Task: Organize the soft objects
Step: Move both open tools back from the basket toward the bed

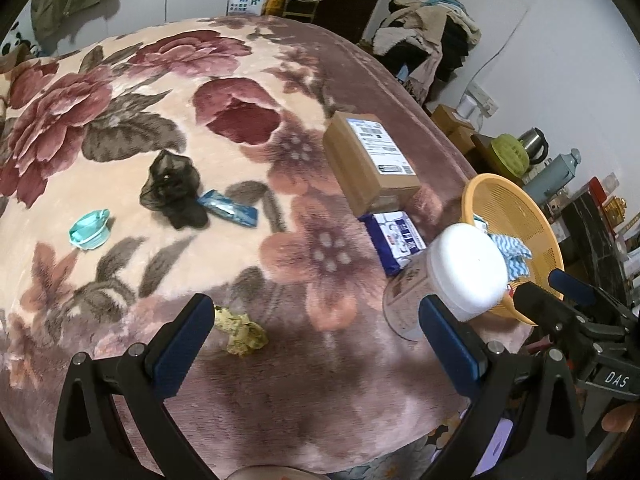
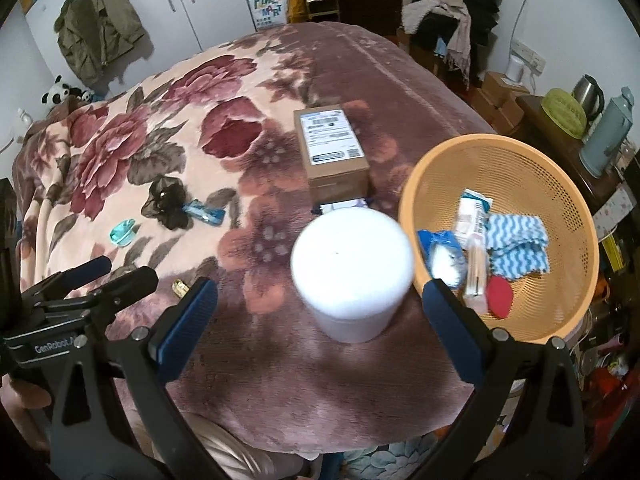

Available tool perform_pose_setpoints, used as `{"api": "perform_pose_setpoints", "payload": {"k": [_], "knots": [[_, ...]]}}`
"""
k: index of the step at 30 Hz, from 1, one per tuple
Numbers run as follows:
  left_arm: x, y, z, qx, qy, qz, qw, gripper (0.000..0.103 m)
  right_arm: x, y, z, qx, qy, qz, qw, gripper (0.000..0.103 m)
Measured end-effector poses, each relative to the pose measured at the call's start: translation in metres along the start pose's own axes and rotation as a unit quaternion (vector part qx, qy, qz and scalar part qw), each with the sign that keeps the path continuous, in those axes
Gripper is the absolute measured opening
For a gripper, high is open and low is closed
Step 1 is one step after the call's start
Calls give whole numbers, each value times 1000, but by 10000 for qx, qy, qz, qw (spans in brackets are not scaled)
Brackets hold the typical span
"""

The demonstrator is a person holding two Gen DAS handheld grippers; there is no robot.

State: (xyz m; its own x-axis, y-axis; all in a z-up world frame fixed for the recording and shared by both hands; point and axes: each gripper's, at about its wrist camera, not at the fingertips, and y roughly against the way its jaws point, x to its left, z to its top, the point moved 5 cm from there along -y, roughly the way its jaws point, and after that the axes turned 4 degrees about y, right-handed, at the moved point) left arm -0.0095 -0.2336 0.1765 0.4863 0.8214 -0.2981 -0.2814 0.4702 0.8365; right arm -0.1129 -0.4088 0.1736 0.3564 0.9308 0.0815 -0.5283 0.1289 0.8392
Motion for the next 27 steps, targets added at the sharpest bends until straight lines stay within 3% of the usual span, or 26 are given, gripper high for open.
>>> {"api": "perform_pose_setpoints", "payload": {"k": [17,27], "knots": [[52,5,-1,-8,288,72,9996,102,46,-15,3,98,318,50,9994,103],[107,0,-11,-38,599,238,9979,102,93,-33,-2,146,686,164,9974,103]]}}
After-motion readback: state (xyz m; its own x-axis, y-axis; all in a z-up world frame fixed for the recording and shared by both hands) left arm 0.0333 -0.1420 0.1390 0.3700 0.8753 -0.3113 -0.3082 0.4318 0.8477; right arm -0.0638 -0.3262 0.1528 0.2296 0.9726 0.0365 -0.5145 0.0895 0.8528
